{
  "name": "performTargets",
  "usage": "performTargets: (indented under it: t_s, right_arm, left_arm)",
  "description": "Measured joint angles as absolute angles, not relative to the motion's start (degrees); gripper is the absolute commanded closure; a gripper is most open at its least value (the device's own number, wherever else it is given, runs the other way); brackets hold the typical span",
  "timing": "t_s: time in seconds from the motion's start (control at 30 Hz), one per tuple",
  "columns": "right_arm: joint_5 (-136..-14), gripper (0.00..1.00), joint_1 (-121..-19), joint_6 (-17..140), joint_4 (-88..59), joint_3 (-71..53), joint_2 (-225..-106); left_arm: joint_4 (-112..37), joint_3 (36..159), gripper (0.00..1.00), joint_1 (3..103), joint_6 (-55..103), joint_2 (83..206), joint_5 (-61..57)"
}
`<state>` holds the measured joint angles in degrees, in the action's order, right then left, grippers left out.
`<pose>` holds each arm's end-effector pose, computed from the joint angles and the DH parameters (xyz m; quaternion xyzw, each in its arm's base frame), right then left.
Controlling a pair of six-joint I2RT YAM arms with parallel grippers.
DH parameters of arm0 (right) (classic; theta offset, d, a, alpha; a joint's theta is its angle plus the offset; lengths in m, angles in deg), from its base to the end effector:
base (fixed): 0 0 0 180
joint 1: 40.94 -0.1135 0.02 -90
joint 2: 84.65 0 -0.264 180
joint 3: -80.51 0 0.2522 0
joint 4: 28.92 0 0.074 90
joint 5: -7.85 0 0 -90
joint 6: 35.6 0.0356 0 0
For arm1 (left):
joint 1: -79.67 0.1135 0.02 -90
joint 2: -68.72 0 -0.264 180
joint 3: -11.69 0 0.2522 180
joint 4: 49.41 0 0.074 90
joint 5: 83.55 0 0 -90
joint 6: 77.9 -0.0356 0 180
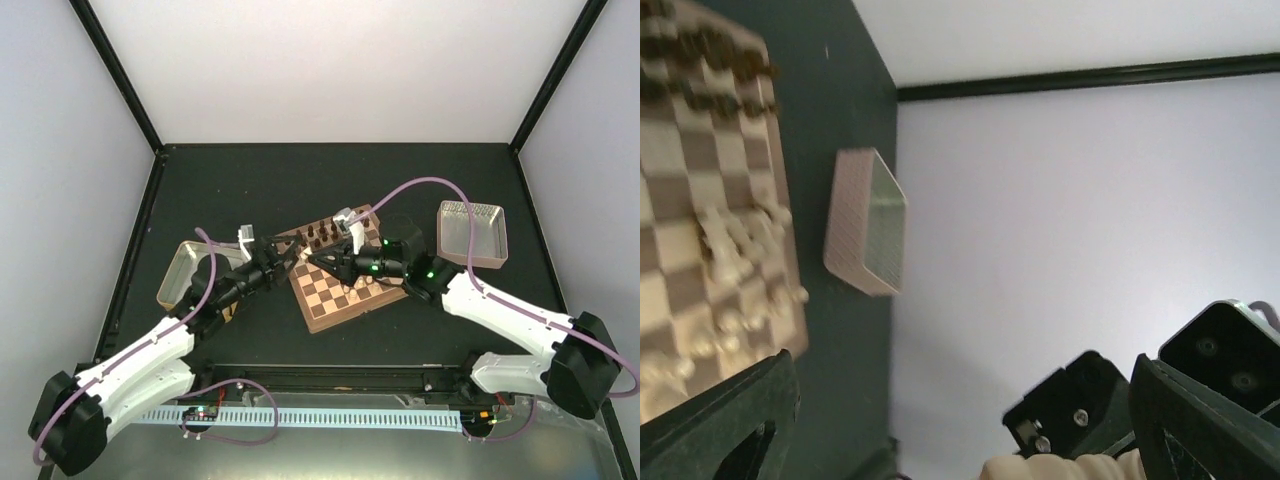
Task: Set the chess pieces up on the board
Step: Place the chess piece on the chessboard.
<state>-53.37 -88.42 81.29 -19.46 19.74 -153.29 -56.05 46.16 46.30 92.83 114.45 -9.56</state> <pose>0.1726 0.2136 0.2935 -0.2843 0.7414 0.5064 0.3362 0.1541 -0.1132 0.2446 -0.2059 0.7045 -0.6191 0.2793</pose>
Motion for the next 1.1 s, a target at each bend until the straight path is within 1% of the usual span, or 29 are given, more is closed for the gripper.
performTargets:
  t_s: [0.07, 0.17, 0.33, 0.47, 0.73, 0.83, 0.97, 1.03, 1.1]
  right_arm:
    - [-52.61, 0.93, -88.42, 81.25, -20.33, 19.24, -153.92]
    - [-51.45, 0.93, -88.42, 81.27, -21.84, 18.74, -155.12]
    - [-49.98, 0.93, -88.42, 81.29, -23.85, 18.65, -156.98]
    - [-49.66, 0.93, -88.42, 81.34, -25.25, 18.67, -157.92]
    - [-49.46, 0.93, -88.42, 83.54, -30.43, 20.01, -158.93]
    - [-49.39, 0.93, -88.42, 84.22, -31.48, 20.86, -158.95]
    - [-49.37, 0.93, -88.42, 84.75, -32.42, 21.54, -158.95]
    - [-49.39, 0.93, -88.42, 84.83, -32.84, 21.73, -158.95]
    - [-49.44, 0.93, -88.42, 84.99, -33.25, 22.02, -158.95]
  left_arm:
    - [-59.64, 44.83, 0.09, 46.32, 97.94, 115.79, -12.23]
    - [-64.03, 42.99, 0.12, 46.35, 104.68, 117.62, -14.78]
    - [-70.61, 41.57, 0.22, 46.35, 114.38, 119.04, -16.49]
    - [-73.87, 41.29, 0.32, 46.35, 118.88, 118.76, -16.23]
    - [-75.14, 40.22, 0.57, 46.35, 121.72, 117.47, -14.08]
    - [-74.79, 39.98, 0.63, 46.35, 121.46, 116.46, -12.75]
    - [-74.65, 39.98, 0.68, 46.48, 120.96, 114.52, -10.57]
    - [-74.65, 39.98, 0.74, 46.65, 120.72, 114.21, -9.89]
    - [-74.61, 39.98, 0.82, 46.72, 120.41, 114.23, -9.25]
